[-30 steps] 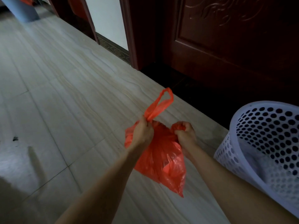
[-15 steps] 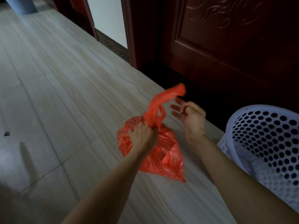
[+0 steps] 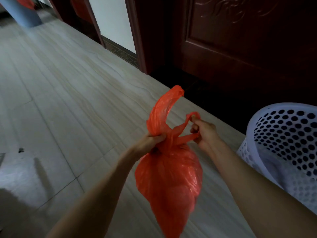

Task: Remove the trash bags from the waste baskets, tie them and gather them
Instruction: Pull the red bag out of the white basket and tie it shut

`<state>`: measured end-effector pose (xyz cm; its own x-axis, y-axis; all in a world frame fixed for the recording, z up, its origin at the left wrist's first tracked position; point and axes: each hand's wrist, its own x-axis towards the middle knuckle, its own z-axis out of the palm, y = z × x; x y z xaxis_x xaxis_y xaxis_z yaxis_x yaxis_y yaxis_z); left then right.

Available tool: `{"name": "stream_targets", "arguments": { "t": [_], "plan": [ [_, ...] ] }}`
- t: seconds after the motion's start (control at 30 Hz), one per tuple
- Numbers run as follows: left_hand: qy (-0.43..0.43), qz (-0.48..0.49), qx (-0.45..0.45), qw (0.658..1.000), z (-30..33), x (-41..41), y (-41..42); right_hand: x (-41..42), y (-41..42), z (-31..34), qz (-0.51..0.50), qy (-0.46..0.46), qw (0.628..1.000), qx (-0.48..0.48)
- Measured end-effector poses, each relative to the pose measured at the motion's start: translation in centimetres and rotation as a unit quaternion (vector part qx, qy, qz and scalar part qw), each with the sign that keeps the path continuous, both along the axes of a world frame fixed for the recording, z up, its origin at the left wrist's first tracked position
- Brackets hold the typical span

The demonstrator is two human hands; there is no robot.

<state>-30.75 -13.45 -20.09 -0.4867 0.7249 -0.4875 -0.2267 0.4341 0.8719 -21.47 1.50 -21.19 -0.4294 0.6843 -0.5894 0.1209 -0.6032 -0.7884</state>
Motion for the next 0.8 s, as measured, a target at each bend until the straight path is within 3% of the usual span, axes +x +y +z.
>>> {"name": "stream_targets", "arguments": {
  "t": [0.2, 0.33, 0.43, 0.5, 0.67, 0.8],
  "plan": [
    [-0.014, 0.075, -0.04, 0.996, -1.0, -1.9, -1.1, 0.0, 1.2, 1.8, -0.071, -0.022, 0.997, 0.031],
    [-0.055, -0.002, -0.055, 0.997, -1.0, -2.2, -1.2, -0.3, 0.9, 3.1, -0.079, 0.029, 0.996, -0.004],
    [-0.144, -0.008, -0.005, 0.99, -1.0, -2.1, -1.1, -0.5, 1.2, 4.5, -0.104, 0.16, 0.977, -0.096],
    [-0.217, 0.013, 0.053, 0.975, -1.0, -2.2, -1.1, -0.3, 1.4, 5.1, -0.091, 0.2, 0.966, -0.134],
    [-0.302, 0.055, 0.173, 0.936, -1.2, -2.7, -0.5, -0.2, 1.9, 5.3, -0.166, 0.204, 0.955, -0.141],
    [-0.336, 0.066, 0.182, 0.922, -1.3, -2.4, -0.1, -0.1, 1.8, 5.0, -0.184, 0.201, 0.952, -0.136]
  ]
}}
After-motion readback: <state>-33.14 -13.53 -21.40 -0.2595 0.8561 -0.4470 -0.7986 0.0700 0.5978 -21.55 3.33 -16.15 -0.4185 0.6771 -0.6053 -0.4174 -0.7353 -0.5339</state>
